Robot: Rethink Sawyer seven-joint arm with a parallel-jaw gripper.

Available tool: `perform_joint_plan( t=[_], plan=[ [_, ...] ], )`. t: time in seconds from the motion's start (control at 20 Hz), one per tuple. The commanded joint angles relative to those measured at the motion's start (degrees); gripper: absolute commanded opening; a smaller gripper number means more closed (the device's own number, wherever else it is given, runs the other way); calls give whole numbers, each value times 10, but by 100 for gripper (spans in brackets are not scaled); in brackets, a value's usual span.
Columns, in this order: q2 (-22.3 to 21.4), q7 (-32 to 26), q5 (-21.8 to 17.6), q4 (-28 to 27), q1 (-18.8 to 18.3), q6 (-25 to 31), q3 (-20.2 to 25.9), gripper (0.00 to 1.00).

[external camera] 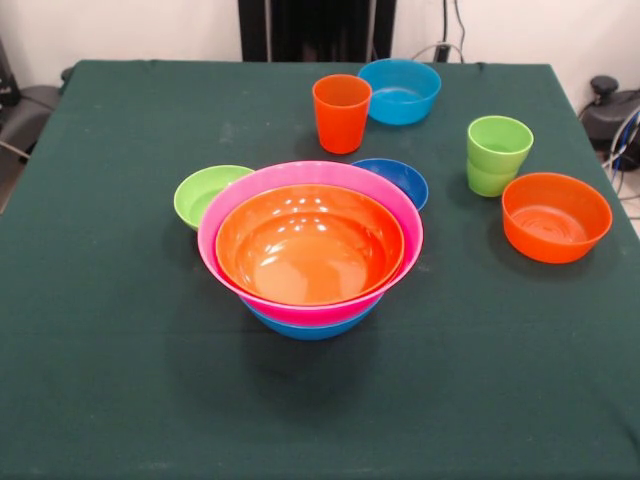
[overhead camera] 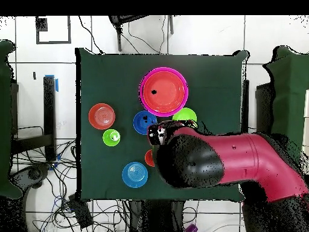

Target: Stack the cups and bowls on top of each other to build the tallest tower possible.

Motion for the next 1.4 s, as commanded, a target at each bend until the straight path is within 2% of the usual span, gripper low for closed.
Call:
perform_joint_plan(
  t=[0.05, 0.9, 1.25, 1.4],
  plan=[
    [36, 16, -33, -5, 40, 66, -53, 100],
    [14, 1, -2, -17, 45, 75, -71, 100],
    [12, -1, -12, -19, 51, 66, -79, 100],
    [15, 10, -17, -22, 59, 81, -91, 100]
  ],
)
